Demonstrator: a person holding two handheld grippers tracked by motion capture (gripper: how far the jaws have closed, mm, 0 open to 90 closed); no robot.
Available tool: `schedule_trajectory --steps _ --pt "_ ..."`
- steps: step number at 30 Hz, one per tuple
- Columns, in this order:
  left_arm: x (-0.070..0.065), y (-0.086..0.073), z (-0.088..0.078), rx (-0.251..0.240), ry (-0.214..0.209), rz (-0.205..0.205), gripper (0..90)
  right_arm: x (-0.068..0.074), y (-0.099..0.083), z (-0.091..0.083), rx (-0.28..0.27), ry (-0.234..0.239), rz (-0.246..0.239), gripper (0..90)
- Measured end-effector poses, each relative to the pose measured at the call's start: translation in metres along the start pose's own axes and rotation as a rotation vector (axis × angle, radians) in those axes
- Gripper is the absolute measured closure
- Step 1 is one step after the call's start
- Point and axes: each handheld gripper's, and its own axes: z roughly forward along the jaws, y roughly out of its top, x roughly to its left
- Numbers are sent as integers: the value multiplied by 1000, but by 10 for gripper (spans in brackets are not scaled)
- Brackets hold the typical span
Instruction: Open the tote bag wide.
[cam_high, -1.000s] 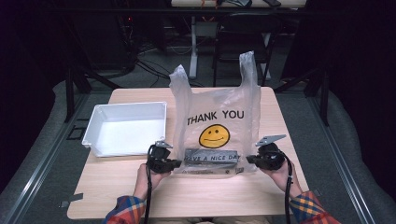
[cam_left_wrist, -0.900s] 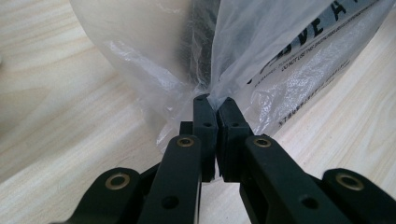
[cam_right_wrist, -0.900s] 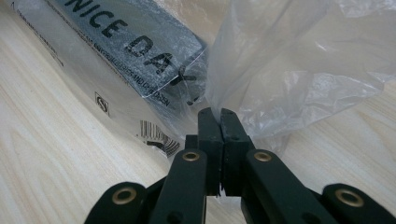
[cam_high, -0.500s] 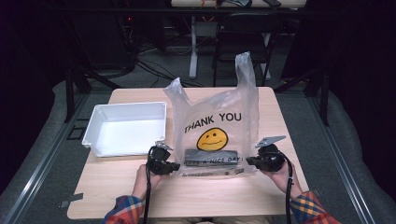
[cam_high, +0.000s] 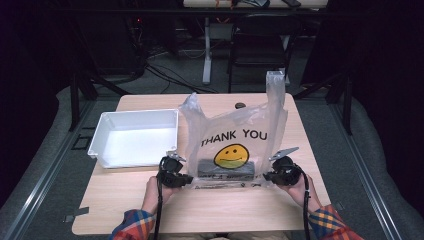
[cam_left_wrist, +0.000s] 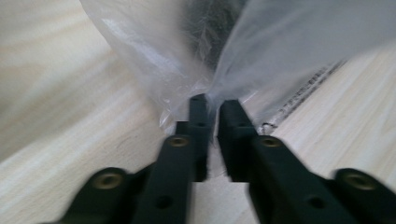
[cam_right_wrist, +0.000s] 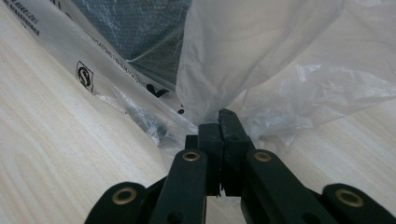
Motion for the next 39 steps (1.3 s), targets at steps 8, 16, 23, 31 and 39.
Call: schedule_trajectory --steps 8,16,23,31,39 --pt "-21 8 -39 -234 45 52 445 0 0 1 5 -7 -11 895" --pt "-16 12 -12 -198 38 69 837 0 0 1 21 1 -18 886" --pt "-11 8 -9 -176 22 55 898 3 1 -11 -16 18 -24 721" --pt "-9 5 -6 -147 2 56 897 7 8 -34 -115 9 -55 594" --pt "-8 4 -3 -124 -6 65 897 8 35 -46 -227 -38 -52 665"
